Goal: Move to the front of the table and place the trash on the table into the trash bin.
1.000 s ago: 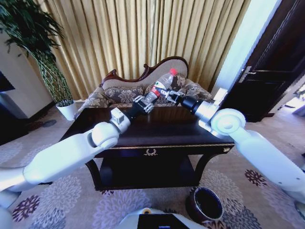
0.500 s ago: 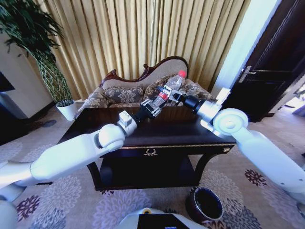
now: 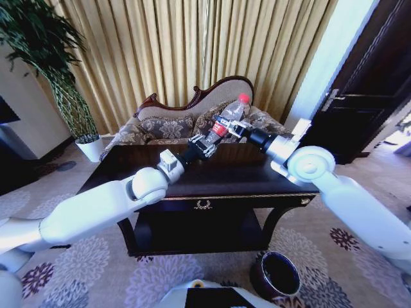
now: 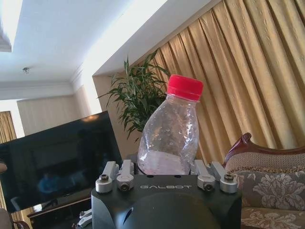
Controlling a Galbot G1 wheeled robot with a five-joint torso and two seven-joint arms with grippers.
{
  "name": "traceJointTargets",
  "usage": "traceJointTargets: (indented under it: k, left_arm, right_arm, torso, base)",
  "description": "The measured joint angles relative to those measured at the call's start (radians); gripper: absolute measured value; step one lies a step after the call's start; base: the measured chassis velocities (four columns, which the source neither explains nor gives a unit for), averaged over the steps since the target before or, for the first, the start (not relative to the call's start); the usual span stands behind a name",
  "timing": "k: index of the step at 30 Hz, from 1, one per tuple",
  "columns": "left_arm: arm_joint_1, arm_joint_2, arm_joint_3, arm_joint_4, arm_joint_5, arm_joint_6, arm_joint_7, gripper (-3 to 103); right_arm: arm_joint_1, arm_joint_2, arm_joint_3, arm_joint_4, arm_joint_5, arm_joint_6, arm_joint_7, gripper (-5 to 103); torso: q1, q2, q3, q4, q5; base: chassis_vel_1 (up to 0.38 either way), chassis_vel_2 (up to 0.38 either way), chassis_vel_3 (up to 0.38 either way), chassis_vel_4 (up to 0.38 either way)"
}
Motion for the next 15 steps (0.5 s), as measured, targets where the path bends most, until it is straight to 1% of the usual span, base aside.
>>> traceJointTargets:
  k: [1, 2, 3, 4, 5, 6, 7, 8, 9, 10, 12, 14, 15]
  left_arm:
    - [0.000, 0.000, 0.000, 0.000, 0.000, 0.000, 0.000, 32]
    - [0.006, 0.001, -0.003, -0.009, 0.000, 0.015, -0.017, 32]
    - [0.011, 0.001, -0.009, -0.013, 0.000, 0.030, -0.021, 30]
    - [0.011, 0.001, -0.009, -0.013, 0.000, 0.030, -0.021, 30]
    - [0.018, 0.000, -0.017, -0.017, 0.000, 0.045, -0.026, 33]
    - [0.018, 0.000, -0.017, -0.017, 0.000, 0.045, -0.026, 33]
    - [0.023, -0.003, -0.019, -0.016, -0.003, 0.053, -0.031, 43]
    - [0.025, -0.004, -0.020, -0.016, -0.005, 0.057, -0.032, 49]
    - [0.025, -0.004, -0.020, -0.015, -0.007, 0.057, -0.033, 49]
    - [0.025, -0.004, -0.020, -0.015, -0.007, 0.057, -0.033, 49]
    - [0.029, -0.004, -0.021, -0.011, -0.010, 0.059, -0.032, 60]
    - [0.040, -0.003, -0.025, -0.008, -0.015, 0.063, -0.018, 71]
    - [0.040, -0.003, -0.025, -0.008, -0.015, 0.063, -0.018, 71]
  right_arm:
    - [0.000, 0.000, 0.000, 0.000, 0.000, 0.000, 0.000, 48]
    - [-0.003, -0.001, 0.001, 0.002, 0.000, 0.000, -0.003, 45]
    - [-0.004, -0.002, 0.002, 0.003, -0.001, 0.000, -0.004, 41]
    - [-0.004, -0.002, 0.002, 0.003, -0.001, 0.000, -0.004, 41]
    - [-0.007, -0.003, 0.004, 0.004, -0.001, 0.000, -0.006, 36]
    - [-0.007, -0.003, 0.004, 0.004, -0.001, 0.000, -0.006, 36]
    - [-0.008, -0.005, 0.006, 0.008, -0.001, 0.000, -0.010, 33]
    - [-0.009, -0.006, 0.008, 0.010, -0.001, 0.000, -0.014, 30]
    - [-0.011, -0.009, 0.010, 0.011, -0.001, 0.000, -0.018, 27]
    - [-0.011, -0.009, 0.010, 0.011, -0.001, 0.000, -0.018, 27]
    - [-0.016, -0.016, 0.020, 0.017, 0.002, 0.000, -0.026, 23]
    - [-0.020, -0.020, 0.025, 0.021, 0.004, 0.000, -0.031, 23]
    - [-0.020, -0.020, 0.025, 0.021, 0.004, 0.000, -0.031, 23]
  torso:
    - [0.000, 0.000, 0.000, 0.0000, 0.0000]
    - [0.000, 0.000, 0.000, 0.0000, 0.0000]
    - [0.000, 0.000, 0.000, 0.0000, 0.0000]
    - [0.000, 0.000, 0.000, 0.0000, 0.0000]
    - [0.000, 0.000, 0.000, 0.0001, 0.0000]
    - [0.000, 0.000, 0.000, 0.0001, 0.0000]
    - [0.000, 0.000, 0.000, 0.0000, -0.0001]
    - [0.000, 0.000, 0.000, 0.0000, 0.0000]
    - [0.000, 0.000, 0.000, 0.0000, 0.0000]
    - [0.000, 0.000, 0.000, 0.0000, 0.0000]
    - [0.000, 0.000, 0.000, 0.0000, 0.0000]
    - [0.000, 0.000, 0.000, -0.0001, 0.0000]
    - [0.000, 0.000, 0.000, -0.0001, 0.0000]
  base:
    - [0.000, 0.000, 0.000, 0.000]
    - [0.000, 0.000, 0.000, 0.000]
    - [0.000, 0.000, 0.000, 0.000]
    - [0.000, 0.000, 0.000, 0.000]
    - [0.000, 0.000, 0.000, 0.000]
    - [0.000, 0.000, 0.000, 0.000]
    - [0.000, 0.000, 0.000, 0.000]
    - [0.000, 0.000, 0.000, 0.000]
    - [0.000, 0.000, 0.000, 0.000]
    - [0.000, 0.000, 0.000, 0.000]
    - [0.000, 0.000, 0.000, 0.000]
    - [0.000, 0.000, 0.000, 0.000]
    - [0.000, 0.000, 0.000, 0.000]
